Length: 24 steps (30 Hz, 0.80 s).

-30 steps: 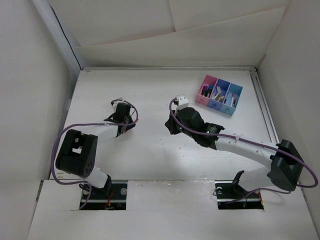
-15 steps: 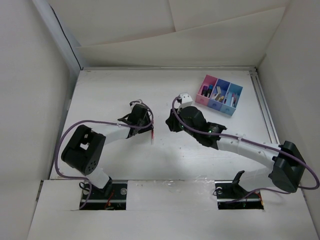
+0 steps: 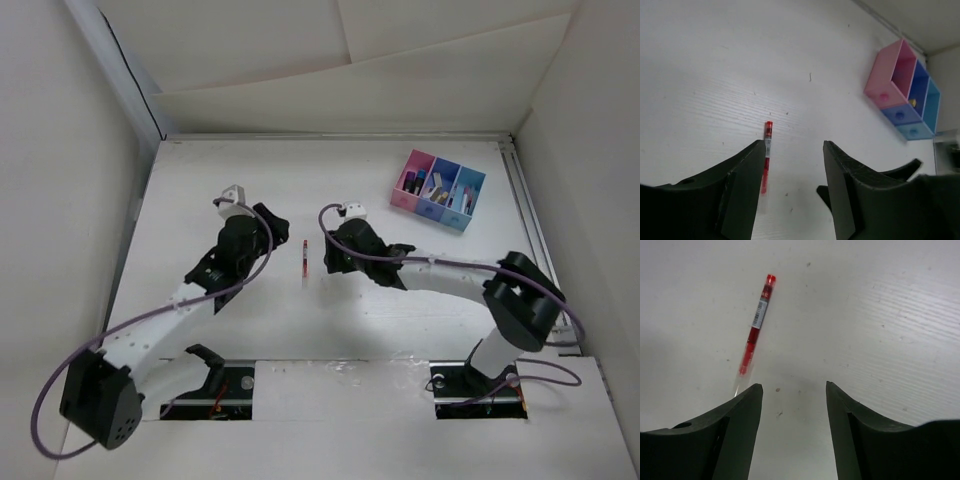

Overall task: Sort the stationery into containers
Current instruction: Pick up the pen from the center of the board.

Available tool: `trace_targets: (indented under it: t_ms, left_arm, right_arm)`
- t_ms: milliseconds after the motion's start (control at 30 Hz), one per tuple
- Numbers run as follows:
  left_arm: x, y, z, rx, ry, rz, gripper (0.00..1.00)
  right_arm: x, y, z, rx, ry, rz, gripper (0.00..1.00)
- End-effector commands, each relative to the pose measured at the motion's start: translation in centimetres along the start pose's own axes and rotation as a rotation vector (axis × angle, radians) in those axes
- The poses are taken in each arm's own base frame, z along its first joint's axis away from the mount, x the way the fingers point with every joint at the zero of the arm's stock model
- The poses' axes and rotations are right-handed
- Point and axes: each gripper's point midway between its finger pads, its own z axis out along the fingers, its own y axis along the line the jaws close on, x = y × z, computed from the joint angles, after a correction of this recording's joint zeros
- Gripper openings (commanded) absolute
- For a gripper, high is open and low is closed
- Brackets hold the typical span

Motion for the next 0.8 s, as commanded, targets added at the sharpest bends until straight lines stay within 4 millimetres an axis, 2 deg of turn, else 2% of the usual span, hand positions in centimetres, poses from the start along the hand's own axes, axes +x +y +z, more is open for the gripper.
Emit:
trace_targets:
  t_ms: [0, 33, 67, 100, 167, 233, 267, 367, 433, 467, 533, 567, 700, 733, 767]
  left_arm:
    - [-3.8, 0.6, -2.3, -0.006, -0.182, -0.023, 0.47]
    - [-4.4, 0.5, -2.9, 0.006, -0.211, -0.021, 0.48]
    - [-4.6, 1.2, -3.2, -0.012, -0.235, -0.011, 0.50]
    - [-5.9, 1.0, -4.1, 0.001, -0.278, -0.030, 0.53]
    - [-5.5, 1.8, -4.4, -0.010, -0.284, -0.016, 0.54]
    - [-6.1, 1.8, -4.8, -0.008, -0.308, -0.013, 0.55]
    - [-5.8, 2.1, -4.7, -0.016, -0.302, 0.001, 0.55]
    - [-5.3, 2.9, -4.7, -0.033, -0.301, 0.004, 0.58]
    - [-5.5, 3.3, -4.8, -0.047, -0.317, 0.001, 0.58]
    - [-5.7, 3.2, -5.1, -0.042, -0.325, 0.008, 0.59]
    - [-5.9, 3.7, -5.3, -0.057, -0.342, 0.015, 0.59]
    - [-6.4, 3.3, -5.7, -0.039, -0.361, 0.005, 0.59]
    - [-6.8, 3.9, -6.5, -0.036, -0.404, 0.018, 0.60]
    - [-7.0, 3.7, -6.8, -0.029, -0.412, 0.013, 0.60]
    - [-6.7, 4.7, -6.7, -0.051, -0.415, 0.014, 0.60]
  right_arm:
    - [-1.1, 3.3, 1.7, -0.072, -0.017, 0.032, 0.60]
    - [0.2, 3.6, 2.8, -0.063, 0.015, 0.016, 0.60]
    - [0.4, 3.7, 3.3, -0.059, 0.022, 0.014, 0.60]
    - [0.9, 4.4, 3.5, -0.068, 0.032, 0.013, 0.60]
    - [1.2, 5.5, 4.5, -0.076, 0.041, 0.002, 0.60]
    - [1.2, 6.8, 4.9, -0.089, 0.036, -0.009, 0.60]
    - [1.9, 6.5, 5.7, -0.071, 0.047, -0.015, 0.60]
    - [2.0, 6.3, 7.3, -0.032, 0.039, -0.020, 0.58]
    - [2.1, 6.0, 8.1, -0.005, 0.039, -0.034, 0.54]
    - [1.5, 6.5, 8.4, -0.012, 0.028, -0.030, 0.51]
    - [2.3, 5.8, 9.4, 0.034, 0.045, -0.043, 0.43]
    - [2.9, 5.2, 9.7, 0.056, 0.056, -0.051, 0.41]
    - [2.6, 4.8, 10.2, 0.091, 0.034, -0.054, 0.27]
    - [3.1, 4.3, 10.5, 0.110, 0.044, -0.061, 0.19]
    - [3.0, 4.3, 10.7, 0.118, 0.039, -0.062, 0.15]
